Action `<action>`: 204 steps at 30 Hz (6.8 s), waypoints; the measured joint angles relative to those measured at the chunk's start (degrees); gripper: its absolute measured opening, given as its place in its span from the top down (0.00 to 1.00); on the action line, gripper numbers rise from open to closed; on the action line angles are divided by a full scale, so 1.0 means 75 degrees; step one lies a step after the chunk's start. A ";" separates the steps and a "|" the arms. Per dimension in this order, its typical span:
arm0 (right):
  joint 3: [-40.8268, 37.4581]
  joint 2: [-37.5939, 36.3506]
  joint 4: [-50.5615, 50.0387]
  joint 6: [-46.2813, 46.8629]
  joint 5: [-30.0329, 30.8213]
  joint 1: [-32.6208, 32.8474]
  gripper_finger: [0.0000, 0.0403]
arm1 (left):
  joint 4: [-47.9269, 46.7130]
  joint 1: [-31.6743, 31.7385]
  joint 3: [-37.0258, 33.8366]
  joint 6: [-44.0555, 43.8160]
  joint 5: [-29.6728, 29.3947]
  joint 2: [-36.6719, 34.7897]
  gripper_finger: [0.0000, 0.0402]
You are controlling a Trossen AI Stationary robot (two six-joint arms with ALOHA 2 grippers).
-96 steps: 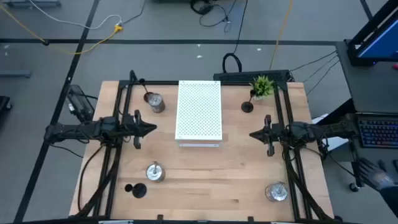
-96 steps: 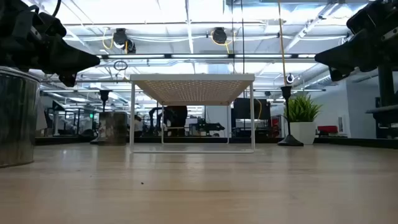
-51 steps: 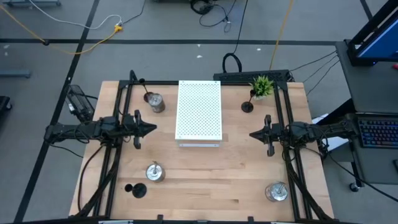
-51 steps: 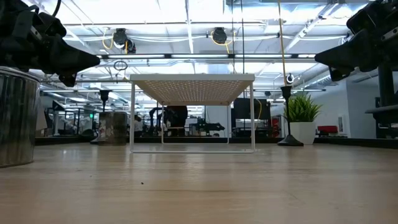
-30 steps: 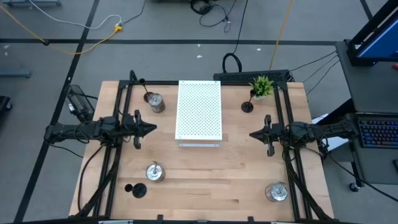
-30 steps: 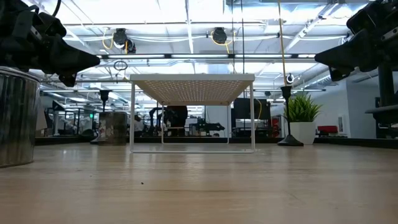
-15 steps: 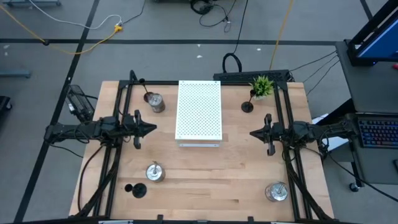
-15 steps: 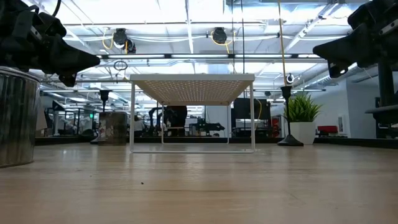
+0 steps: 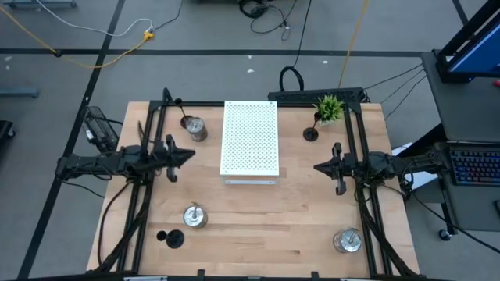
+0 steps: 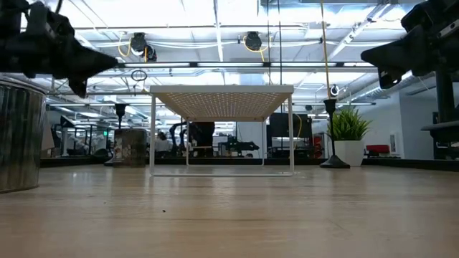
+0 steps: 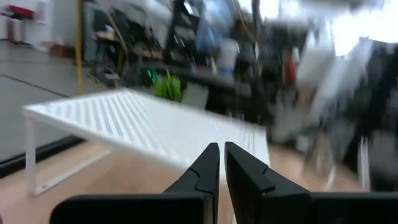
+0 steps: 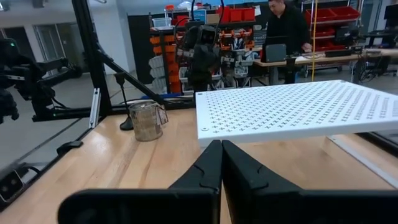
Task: Pick & Place candle stick holders
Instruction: Put the top left black candle holder on the shelf
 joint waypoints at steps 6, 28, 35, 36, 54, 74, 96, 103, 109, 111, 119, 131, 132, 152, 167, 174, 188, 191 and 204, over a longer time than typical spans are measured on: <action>0.0008 0.0000 0.0000 0.0603 0.0000 0.0000 1.00 | 0.2241 0.0015 0.0003 -0.1203 -0.1673 -0.0003 0.92; 0.0019 0.0000 0.0006 0.0418 0.0612 0.0000 1.00 | -0.4522 0.0076 0.4312 0.0603 -0.5433 0.2806 0.92; 0.0019 0.0000 0.0006 0.0417 0.0612 0.0000 1.00 | -0.3782 0.0207 0.4634 0.0763 -0.5690 0.3686 0.92; 0.0019 0.0000 0.0004 0.0416 0.0612 0.0000 1.00 | -0.3629 0.0204 0.4634 0.0747 -0.5668 0.3763 0.92; 0.0019 0.0000 -0.0050 0.0415 0.0629 0.0000 1.00 | -0.3156 0.1372 0.4634 -0.1172 -0.5215 0.4571 0.92; 0.0019 0.0000 -0.0047 0.0415 0.0630 0.0000 1.00 | -0.7864 0.4472 0.7898 -0.1716 -0.2270 0.7748 0.92; 0.0019 0.0000 -0.0047 0.0413 0.0632 0.0000 1.00 | -0.7878 0.4669 0.8008 -0.0269 -0.2311 0.8043 0.92; 0.0019 0.0000 -0.0047 0.0415 0.0632 0.0000 1.00 | -0.8095 0.4667 0.8008 -0.0527 -0.2323 0.8043 0.92; 0.0019 0.0000 -0.0047 0.0415 0.0632 0.0000 1.00 | -0.9651 0.4674 0.8008 -0.1606 -0.2284 0.8043 0.92; 0.0019 0.0000 -0.0047 0.0415 0.0632 0.0000 1.00 | -1.0246 0.4674 0.8008 -0.2076 -0.2123 0.8043 0.92; 0.0019 0.0000 -0.0047 0.0415 0.0632 0.0000 1.00 | -1.0310 0.4672 0.7200 -0.2959 -0.1734 0.8038 0.78; 0.0019 0.0000 -0.0047 0.0415 0.0632 0.0000 1.00 | -0.8041 0.4672 0.5357 -0.2921 -0.1918 0.8043 0.46; 0.0019 0.0000 -0.0047 0.0415 0.0632 0.0000 1.00 | -0.7945 0.4678 0.5299 -0.2840 -0.1955 0.8042 0.45; 0.0019 0.0000 -0.0050 0.0415 0.0635 0.0002 1.00 | -0.6087 0.5966 0.5200 -0.1400 -0.1325 0.8043 0.34; 0.0019 0.0000 -0.0051 0.0415 0.0635 0.0000 1.00 | -0.5127 0.6454 0.5199 -0.0874 -0.0955 0.9139 0.34; 0.0019 0.0000 -0.0052 0.0415 0.0635 0.0001 1.00 | -0.4795 0.6655 0.5199 -0.0753 -0.0542 0.9590 0.34; 0.0019 0.0000 -0.0051 0.0418 0.0635 0.0000 1.00 | -0.4664 0.6967 0.5199 -0.0644 -0.0402 0.9600 0.56; 0.0019 0.0000 -0.0050 0.0418 0.0711 0.0001 1.00 | -0.4643 0.7088 0.5199 -0.0639 -0.0414 0.9600 0.73; 0.0019 0.0000 -0.0050 0.0418 0.1236 0.0002 1.00 | -0.4405 0.7318 0.5199 -0.0202 -0.0120 0.9600 0.99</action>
